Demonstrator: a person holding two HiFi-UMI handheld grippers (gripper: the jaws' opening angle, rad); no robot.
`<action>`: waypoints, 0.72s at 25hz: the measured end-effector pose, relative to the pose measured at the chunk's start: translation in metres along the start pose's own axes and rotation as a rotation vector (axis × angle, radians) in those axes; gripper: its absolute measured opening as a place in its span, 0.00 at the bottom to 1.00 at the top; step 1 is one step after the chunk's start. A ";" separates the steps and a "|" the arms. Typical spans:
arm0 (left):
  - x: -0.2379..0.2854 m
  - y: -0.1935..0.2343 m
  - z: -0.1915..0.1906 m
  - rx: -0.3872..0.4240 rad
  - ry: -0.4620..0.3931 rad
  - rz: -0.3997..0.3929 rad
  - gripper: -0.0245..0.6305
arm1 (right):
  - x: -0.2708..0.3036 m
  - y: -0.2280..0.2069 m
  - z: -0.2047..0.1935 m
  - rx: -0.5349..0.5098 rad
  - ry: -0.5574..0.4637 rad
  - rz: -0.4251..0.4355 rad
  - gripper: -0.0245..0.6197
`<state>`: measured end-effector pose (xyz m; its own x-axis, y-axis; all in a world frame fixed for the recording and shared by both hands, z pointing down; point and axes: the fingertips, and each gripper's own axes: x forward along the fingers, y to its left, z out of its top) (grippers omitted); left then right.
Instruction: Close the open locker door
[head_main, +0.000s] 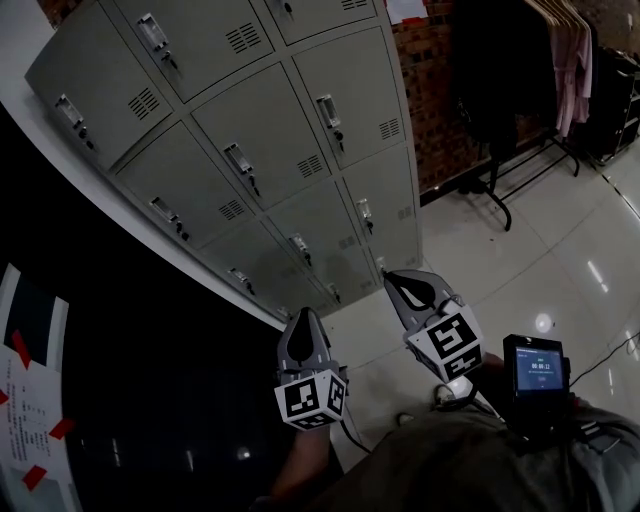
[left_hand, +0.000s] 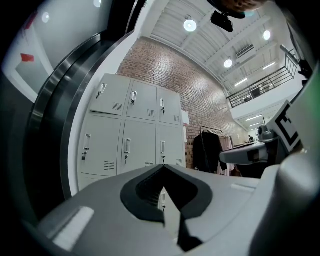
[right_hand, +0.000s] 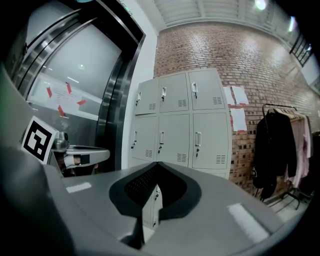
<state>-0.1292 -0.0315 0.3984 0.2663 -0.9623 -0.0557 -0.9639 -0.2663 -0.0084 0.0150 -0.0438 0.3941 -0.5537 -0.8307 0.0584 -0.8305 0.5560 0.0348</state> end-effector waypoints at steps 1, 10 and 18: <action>-0.001 -0.001 0.003 0.001 -0.004 0.003 0.04 | -0.002 -0.001 0.001 -0.007 -0.001 0.001 0.05; -0.001 -0.016 0.005 0.013 -0.003 -0.009 0.04 | -0.015 -0.011 0.007 -0.036 -0.013 -0.011 0.05; 0.000 -0.030 0.005 0.018 0.004 -0.025 0.04 | -0.025 -0.015 0.007 -0.048 -0.016 -0.013 0.05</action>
<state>-0.1008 -0.0230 0.3938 0.2904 -0.9555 -0.0512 -0.9568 -0.2893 -0.0281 0.0410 -0.0322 0.3847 -0.5439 -0.8381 0.0416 -0.8340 0.5454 0.0837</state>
